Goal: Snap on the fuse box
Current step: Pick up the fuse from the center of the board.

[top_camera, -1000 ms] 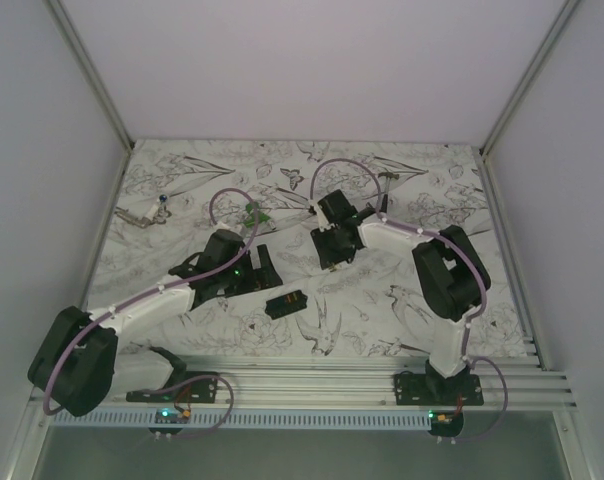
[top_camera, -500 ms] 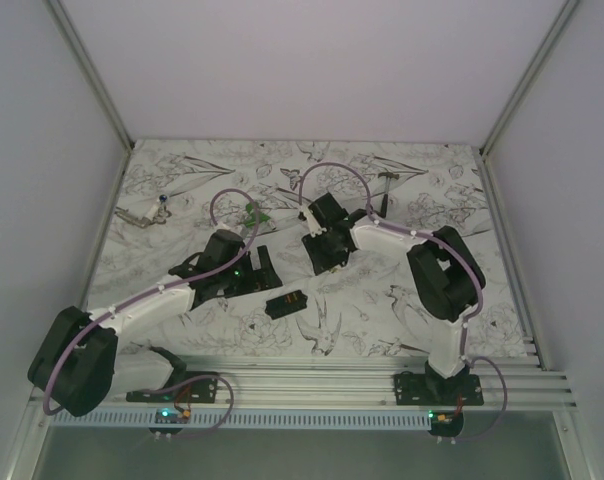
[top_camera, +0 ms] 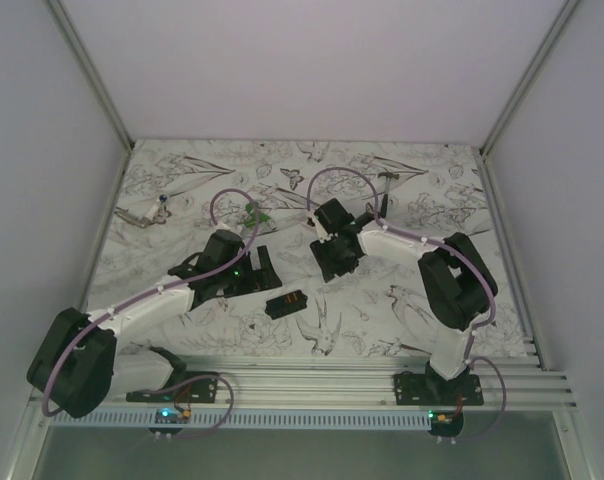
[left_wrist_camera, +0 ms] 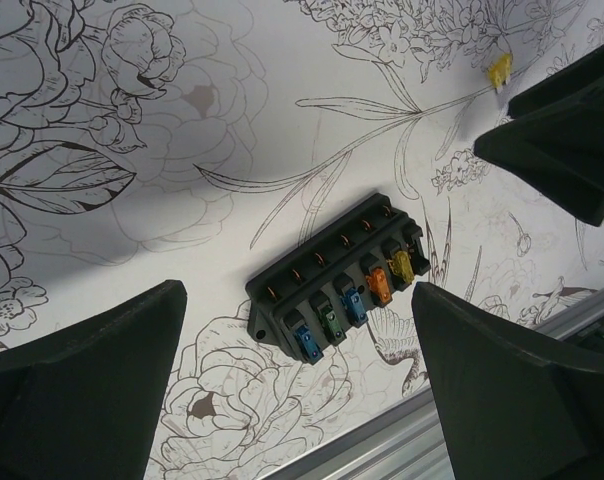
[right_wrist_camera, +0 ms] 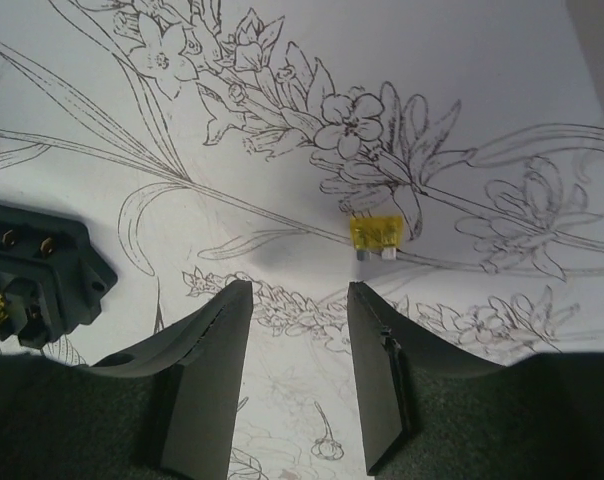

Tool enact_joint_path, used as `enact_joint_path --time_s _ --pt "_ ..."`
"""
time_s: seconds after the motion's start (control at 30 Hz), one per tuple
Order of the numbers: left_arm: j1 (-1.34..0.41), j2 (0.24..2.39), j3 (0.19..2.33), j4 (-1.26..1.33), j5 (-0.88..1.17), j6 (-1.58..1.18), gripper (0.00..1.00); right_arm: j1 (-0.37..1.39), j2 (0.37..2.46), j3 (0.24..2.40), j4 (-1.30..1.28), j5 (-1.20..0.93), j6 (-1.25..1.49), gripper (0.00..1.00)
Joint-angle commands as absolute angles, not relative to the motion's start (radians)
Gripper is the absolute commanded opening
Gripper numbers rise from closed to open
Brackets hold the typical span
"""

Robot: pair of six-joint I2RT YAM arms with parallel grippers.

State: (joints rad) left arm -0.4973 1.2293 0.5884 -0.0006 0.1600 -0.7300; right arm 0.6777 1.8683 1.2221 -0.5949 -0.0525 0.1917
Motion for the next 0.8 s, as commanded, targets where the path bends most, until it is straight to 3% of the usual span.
enact_joint_path --time_s 0.0,0.3,0.77 --pt "-0.492 1.214 0.604 -0.031 0.171 -0.712 1.00 0.685 1.794 1.233 -0.606 0.002 0.222 0.51" --pt "-0.491 1.202 0.594 -0.032 0.170 -0.709 1.00 0.672 1.912 1.345 -0.641 0.075 0.167 0.52" --pt "-0.490 1.189 0.589 -0.038 0.161 -0.700 1.00 0.662 1.976 1.384 -0.656 0.077 0.118 0.45"
